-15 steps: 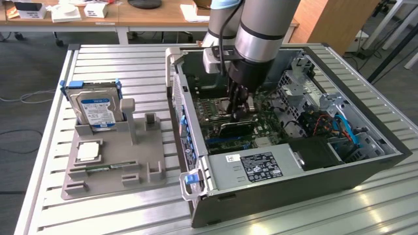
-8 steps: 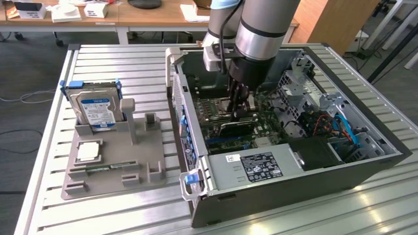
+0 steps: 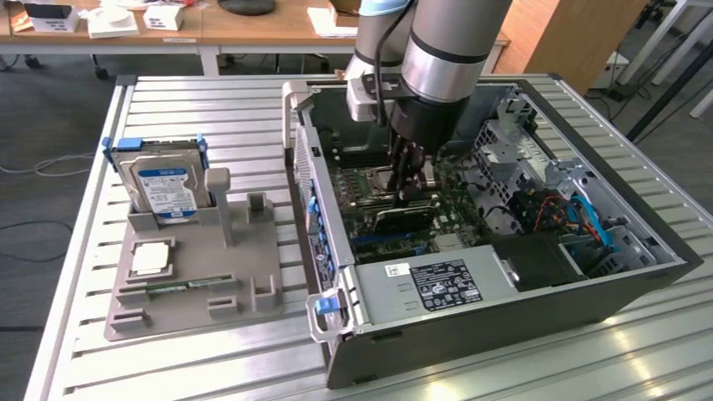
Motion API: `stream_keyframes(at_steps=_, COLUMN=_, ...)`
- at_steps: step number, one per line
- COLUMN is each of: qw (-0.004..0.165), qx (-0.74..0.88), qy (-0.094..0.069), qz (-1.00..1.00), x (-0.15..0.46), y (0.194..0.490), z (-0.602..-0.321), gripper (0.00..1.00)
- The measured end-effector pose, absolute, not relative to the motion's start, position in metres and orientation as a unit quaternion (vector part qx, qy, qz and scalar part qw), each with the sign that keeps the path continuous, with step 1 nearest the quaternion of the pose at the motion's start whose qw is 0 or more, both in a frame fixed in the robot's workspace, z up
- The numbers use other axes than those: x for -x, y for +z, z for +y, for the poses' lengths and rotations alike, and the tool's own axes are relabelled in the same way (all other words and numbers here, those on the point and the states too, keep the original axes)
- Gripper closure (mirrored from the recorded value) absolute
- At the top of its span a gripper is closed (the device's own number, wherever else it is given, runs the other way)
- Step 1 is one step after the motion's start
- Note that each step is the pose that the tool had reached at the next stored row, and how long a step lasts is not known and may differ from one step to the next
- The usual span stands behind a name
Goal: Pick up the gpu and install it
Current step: 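Press down on the gpu until it lock into place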
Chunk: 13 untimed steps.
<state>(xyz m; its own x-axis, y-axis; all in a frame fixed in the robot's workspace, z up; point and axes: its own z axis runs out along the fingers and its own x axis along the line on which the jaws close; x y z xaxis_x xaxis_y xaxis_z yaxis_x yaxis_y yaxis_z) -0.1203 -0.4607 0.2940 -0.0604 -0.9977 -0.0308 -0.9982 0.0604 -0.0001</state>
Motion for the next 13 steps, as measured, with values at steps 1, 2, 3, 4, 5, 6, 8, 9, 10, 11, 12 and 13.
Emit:
stream_keyframes(at_steps=1, qw=0.011, qx=0.685, qy=0.011, qz=0.728, x=0.1203, y=0.294, z=-0.4607, gripper=0.66)
stream_keyframes(at_steps=2, qw=0.011, qx=0.685, qy=0.011, qz=0.728, x=0.1203, y=0.294, z=-0.4607, gripper=0.66)
stream_keyframes(at_steps=3, qw=0.011, qx=0.685, qy=0.011, qz=0.728, x=0.1203, y=0.2941, z=-0.4607, gripper=0.67)
stream_keyframes(at_steps=4, qw=0.011, qx=0.685, qy=0.011, qz=0.728, x=0.1203, y=0.2941, z=-0.4607, gripper=0.67)
stream_keyframes(at_steps=5, qw=0.011, qx=0.685, qy=0.011, qz=0.728, x=0.1203, y=0.2941, z=-0.4607, gripper=0.74)
stream_keyframes(at_steps=6, qw=0.011, qx=0.685, qy=0.011, qz=0.728, x=0.1203, y=0.2941, z=-0.4607, gripper=0.8)
stream_keyframes(at_steps=8, qw=0.011, qx=0.685, qy=0.011, qz=0.728, x=0.1203, y=0.2942, z=-0.4607, gripper=0.85)
stream_keyframes(at_steps=9, qw=0.011, qx=0.685, qy=0.011, qz=0.728, x=0.1203, y=0.2942, z=-0.4607, gripper=0.89)
stream_keyframes(at_steps=10, qw=0.011, qx=0.685, qy=0.011, qz=0.728, x=0.1203, y=0.2942, z=-0.4607, gripper=0.89)
stream_keyframes(at_steps=11, qw=0.011, qx=0.685, qy=0.011, qz=0.728, x=0.1203, y=0.2942, z=-0.4607, gripper=0.89)
stream_keyframes(at_steps=12, qw=0.011, qx=0.685, qy=0.011, qz=0.728, x=0.1203, y=0.2942, z=-0.4607, gripper=0.89)
stream_keyframes(at_steps=13, qw=0.011, qx=0.685, qy=0.011, qz=0.728, x=0.1203, y=0.2942, z=-0.4607, gripper=0.89)
